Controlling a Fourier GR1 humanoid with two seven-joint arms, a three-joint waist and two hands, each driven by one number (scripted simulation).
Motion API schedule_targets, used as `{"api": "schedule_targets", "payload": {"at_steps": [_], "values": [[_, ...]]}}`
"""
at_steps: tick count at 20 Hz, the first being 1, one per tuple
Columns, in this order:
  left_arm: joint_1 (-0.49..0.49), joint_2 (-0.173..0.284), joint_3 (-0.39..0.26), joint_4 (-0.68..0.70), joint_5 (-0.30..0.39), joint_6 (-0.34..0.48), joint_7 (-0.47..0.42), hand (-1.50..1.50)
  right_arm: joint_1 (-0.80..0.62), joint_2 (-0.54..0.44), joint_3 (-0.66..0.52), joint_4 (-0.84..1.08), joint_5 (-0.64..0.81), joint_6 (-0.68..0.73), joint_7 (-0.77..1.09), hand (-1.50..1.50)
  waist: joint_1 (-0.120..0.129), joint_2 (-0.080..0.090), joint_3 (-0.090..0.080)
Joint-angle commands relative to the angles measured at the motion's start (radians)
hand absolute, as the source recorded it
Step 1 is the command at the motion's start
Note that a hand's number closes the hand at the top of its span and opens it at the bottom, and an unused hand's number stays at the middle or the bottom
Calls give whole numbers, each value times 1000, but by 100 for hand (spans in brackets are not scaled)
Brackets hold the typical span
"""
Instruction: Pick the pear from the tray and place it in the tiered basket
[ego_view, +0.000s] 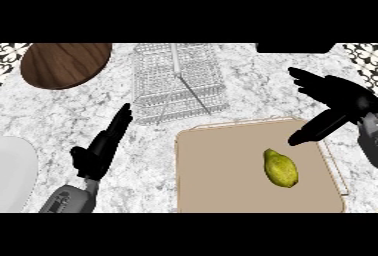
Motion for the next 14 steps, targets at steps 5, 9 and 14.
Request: {"api": "schedule_targets", "payload": {"at_steps": [5,9,14], "values": [[-10,17,30,-9,6,-20,21,0,-180,-157,51,-23,-178,413,269,-150,4,2,1],[52,15,39,-33,-4,-44,-3,0,-125,-140,41,-101,-220,403,359,-150,-9,-1,2],[45,31,62,-41,-30,-60,6,0,-109,-94,86,-138,-139,314,381,-150,-5,0,2]]}}
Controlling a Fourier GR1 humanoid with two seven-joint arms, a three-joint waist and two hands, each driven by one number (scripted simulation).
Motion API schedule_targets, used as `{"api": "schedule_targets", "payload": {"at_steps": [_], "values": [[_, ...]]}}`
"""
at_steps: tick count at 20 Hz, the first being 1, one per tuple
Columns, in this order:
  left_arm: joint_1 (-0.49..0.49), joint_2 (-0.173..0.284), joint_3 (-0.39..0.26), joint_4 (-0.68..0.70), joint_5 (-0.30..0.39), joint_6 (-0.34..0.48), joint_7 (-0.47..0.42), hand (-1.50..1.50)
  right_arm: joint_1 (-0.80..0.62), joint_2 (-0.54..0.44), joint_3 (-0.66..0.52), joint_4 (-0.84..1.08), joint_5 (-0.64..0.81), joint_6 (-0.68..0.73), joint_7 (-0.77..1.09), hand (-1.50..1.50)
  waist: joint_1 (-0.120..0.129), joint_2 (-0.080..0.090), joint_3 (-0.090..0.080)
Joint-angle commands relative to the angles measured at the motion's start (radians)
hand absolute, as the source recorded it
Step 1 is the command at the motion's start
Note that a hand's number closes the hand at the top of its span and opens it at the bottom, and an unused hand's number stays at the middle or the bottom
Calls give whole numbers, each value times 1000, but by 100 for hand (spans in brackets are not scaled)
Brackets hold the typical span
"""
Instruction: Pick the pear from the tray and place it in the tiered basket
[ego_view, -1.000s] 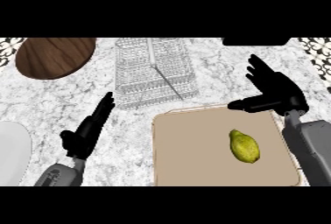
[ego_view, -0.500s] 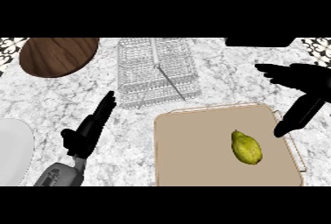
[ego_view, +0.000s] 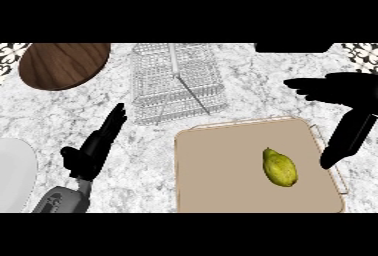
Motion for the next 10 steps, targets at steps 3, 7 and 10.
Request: {"api": "schedule_targets", "payload": {"at_steps": [3,7,10], "values": [[-40,-41,12,11,-15,11,51,0,-3,36,8,67,169,-27,42,-150,3,4,1],[4,-69,-16,21,-54,14,-9,0,-33,58,77,76,169,14,137,-150,9,4,0],[18,-57,5,-34,-50,17,32,0,82,58,91,0,197,-6,116,-150,-1,0,1]]}}
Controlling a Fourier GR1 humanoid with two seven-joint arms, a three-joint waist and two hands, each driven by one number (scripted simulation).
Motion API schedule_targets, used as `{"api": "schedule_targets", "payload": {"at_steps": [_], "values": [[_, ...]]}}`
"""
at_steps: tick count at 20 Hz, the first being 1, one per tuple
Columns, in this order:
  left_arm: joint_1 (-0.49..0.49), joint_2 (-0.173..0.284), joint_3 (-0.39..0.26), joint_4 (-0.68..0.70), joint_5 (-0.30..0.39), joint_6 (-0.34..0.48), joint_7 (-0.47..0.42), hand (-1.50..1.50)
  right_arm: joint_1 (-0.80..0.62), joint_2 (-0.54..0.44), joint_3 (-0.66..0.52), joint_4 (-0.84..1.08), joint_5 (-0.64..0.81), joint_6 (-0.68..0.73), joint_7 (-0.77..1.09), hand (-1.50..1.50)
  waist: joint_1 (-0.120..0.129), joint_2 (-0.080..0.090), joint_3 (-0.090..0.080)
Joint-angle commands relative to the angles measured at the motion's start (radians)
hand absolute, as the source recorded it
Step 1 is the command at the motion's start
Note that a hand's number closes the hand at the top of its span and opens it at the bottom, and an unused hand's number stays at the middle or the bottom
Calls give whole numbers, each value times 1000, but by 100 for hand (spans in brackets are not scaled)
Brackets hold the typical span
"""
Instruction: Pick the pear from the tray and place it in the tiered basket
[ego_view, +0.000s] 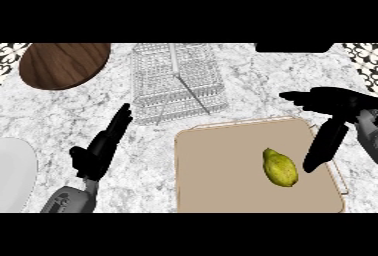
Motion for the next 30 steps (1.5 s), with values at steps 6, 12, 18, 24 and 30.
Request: {"api": "schedule_targets", "payload": {"at_steps": [6,12,18,24,30], "values": [[-7,-19,46,15,-27,-41,17,0,66,129,-25,-1,69,1,110,-150,-1,1,0],[52,-43,46,-6,-64,-25,-25,0,215,124,-6,-22,201,-26,26,-150,-3,0,1],[3,-44,91,16,-68,-85,-8,0,264,185,-25,-13,259,4,23,-150,-3,0,1],[14,-59,122,10,-91,-103,10,0,279,239,-58,10,329,47,-9,-150,-3,0,1],[1,-62,147,-17,-92,-133,52,0,327,292,-81,26,400,49,-60,-150,-5,0,1]]}}
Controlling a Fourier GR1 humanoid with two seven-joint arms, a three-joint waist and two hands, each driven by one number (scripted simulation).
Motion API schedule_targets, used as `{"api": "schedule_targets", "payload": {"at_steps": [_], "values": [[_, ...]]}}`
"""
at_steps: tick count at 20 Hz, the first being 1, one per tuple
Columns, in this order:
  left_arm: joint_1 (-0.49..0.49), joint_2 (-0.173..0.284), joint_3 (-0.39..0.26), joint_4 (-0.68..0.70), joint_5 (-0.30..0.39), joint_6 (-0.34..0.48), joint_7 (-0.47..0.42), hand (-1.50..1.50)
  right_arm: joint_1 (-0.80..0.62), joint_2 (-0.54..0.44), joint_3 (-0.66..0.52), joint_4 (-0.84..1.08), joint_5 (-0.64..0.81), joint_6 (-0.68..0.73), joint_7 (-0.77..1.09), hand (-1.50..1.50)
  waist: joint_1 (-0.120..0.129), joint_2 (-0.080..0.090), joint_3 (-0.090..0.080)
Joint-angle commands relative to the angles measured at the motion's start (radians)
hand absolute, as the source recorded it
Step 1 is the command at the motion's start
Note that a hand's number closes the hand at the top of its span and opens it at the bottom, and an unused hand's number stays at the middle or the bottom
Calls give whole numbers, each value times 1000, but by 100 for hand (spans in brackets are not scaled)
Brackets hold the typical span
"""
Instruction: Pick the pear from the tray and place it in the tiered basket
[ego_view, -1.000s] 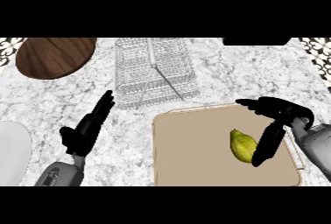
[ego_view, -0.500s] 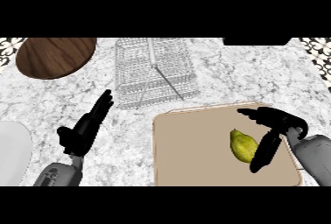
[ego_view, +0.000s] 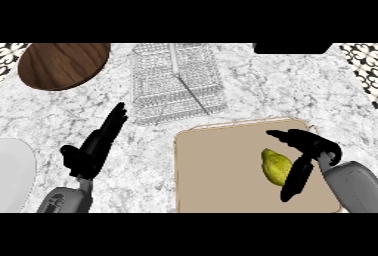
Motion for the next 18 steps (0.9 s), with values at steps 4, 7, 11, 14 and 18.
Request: {"api": "schedule_targets", "payload": {"at_steps": [4,7,11,14,18], "values": [[32,-18,-6,-62,-22,14,34,0,105,66,-49,-26,70,-94,-138,150,-1,7,11],[43,-13,11,-24,-22,-22,-10,0,9,162,-25,18,137,-129,-77,150,7,10,10],[89,-2,18,-85,-34,-26,0,0,6,130,-83,51,151,-85,-176,150,7,10,10],[-2,-49,30,-16,-40,-13,40,0,26,187,-68,52,213,-125,-174,150,1,10,10],[46,-54,40,-77,-61,-23,35,0,39,145,-140,11,263,-82,-209,150,1,9,10]]}}
